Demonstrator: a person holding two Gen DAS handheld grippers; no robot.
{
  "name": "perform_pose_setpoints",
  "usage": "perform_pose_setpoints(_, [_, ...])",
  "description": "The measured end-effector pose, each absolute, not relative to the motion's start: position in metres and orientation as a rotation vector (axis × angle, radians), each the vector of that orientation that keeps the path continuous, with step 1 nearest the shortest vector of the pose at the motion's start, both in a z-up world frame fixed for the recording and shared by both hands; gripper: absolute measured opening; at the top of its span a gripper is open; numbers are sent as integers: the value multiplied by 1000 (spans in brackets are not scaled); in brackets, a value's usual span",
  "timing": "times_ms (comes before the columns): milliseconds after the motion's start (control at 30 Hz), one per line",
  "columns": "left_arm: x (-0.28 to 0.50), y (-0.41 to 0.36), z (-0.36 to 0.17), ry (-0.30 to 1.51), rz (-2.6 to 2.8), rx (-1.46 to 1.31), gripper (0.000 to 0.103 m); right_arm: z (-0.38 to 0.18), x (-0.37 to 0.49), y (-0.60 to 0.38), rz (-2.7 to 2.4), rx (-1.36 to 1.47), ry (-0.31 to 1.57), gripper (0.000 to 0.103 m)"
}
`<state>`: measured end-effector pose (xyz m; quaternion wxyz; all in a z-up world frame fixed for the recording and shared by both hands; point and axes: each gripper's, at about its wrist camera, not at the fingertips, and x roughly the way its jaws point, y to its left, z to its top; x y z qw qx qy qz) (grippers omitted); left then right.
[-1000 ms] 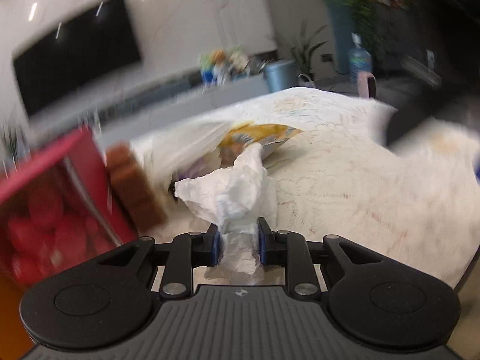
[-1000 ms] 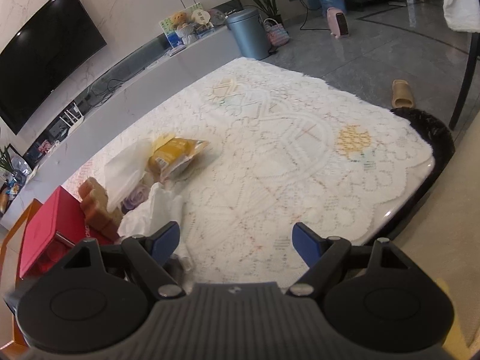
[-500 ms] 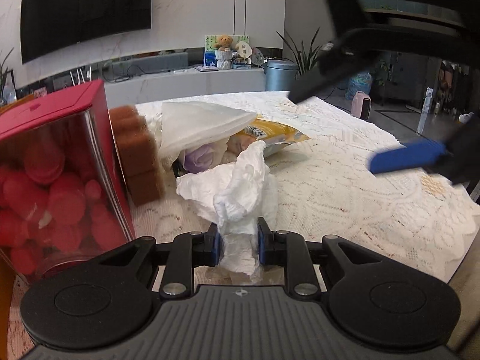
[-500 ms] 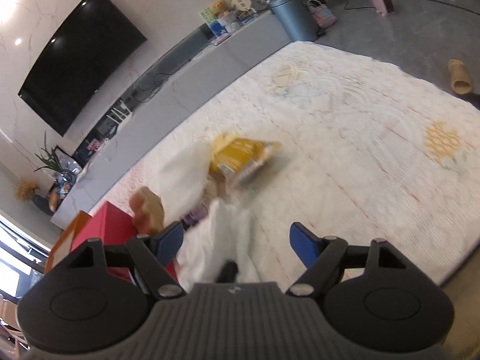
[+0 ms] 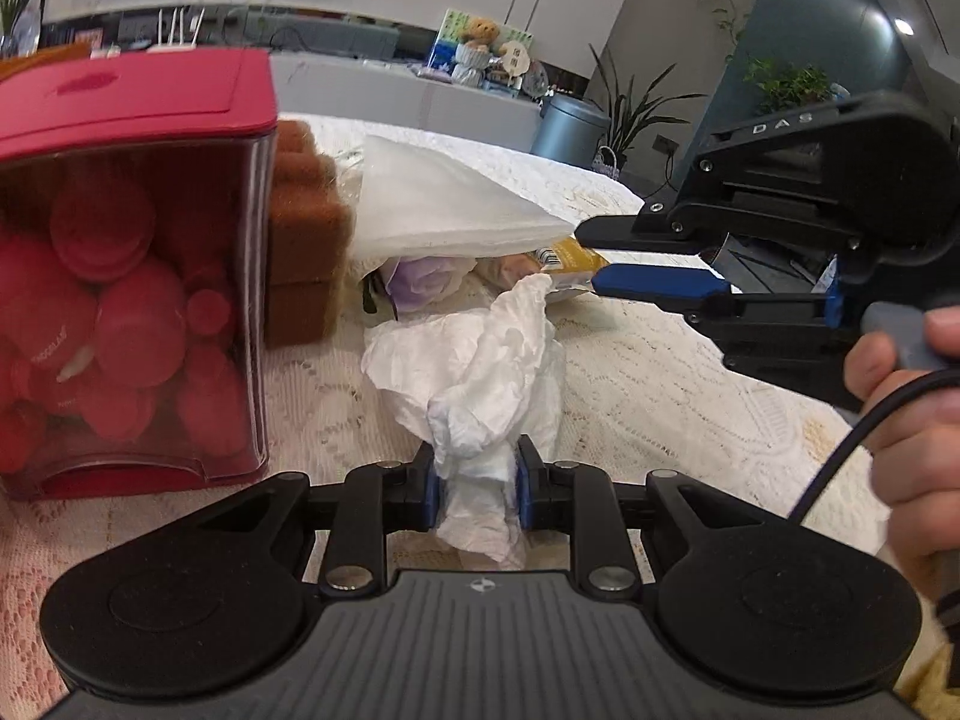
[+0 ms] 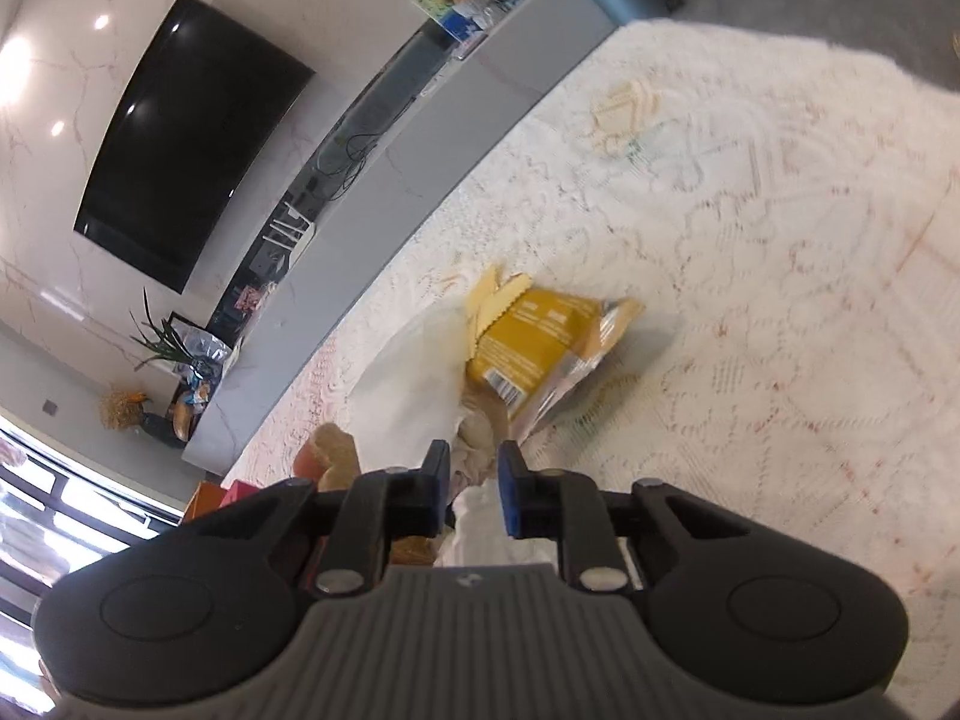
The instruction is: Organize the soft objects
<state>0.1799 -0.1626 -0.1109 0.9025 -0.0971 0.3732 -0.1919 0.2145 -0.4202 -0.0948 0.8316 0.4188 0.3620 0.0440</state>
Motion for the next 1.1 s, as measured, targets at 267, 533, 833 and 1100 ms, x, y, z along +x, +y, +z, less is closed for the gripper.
perform_pose_setpoints(267, [185,-151,-111,814,-401,-272,27,-102,229,-421,150,964,769,18])
perform_pose_setpoints(533, [186,-155,-110,807,-399,-245,27,-104,235,-417,187,957,780,0])
perform_pose_setpoints(833, [182,-167,-109,795,-387,-211,28,-62,185,-415,-2,660,849,0])
perform_pose_setpoints(1100, [181,-170,-112,789,-388,-214,30,-54,167,-428,-197,506,812,68])
